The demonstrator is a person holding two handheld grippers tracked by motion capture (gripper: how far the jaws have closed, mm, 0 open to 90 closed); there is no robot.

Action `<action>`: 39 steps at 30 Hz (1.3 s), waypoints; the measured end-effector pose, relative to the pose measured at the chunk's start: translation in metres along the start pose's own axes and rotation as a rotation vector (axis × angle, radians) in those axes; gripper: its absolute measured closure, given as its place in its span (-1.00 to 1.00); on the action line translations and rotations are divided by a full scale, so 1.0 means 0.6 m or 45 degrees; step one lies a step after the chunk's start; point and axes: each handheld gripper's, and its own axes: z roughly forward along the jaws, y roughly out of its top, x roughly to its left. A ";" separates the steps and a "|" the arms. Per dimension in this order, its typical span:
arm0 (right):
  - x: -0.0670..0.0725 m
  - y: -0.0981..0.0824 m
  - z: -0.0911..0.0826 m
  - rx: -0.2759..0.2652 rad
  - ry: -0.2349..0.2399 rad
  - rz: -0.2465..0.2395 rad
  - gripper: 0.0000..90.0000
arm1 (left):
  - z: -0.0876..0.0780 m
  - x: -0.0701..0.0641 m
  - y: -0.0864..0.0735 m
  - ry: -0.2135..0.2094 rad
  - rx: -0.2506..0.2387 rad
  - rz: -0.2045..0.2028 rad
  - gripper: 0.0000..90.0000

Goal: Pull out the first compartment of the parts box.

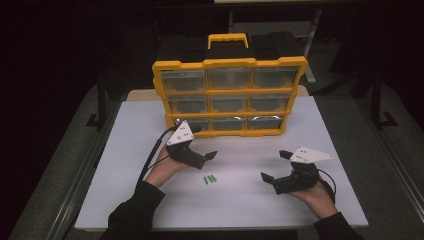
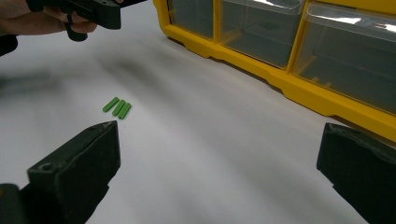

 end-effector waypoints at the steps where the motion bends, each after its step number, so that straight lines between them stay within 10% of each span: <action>1: 0.000 0.000 0.000 0.001 0.000 0.001 -1.00 | 0.001 -0.002 0.000 0.004 -0.002 0.000 -1.00; 39: 0.000 0.001 0.000 0.008 -0.002 -0.013 -1.00 | 0.012 -0.024 0.002 0.126 0.115 0.321 -1.00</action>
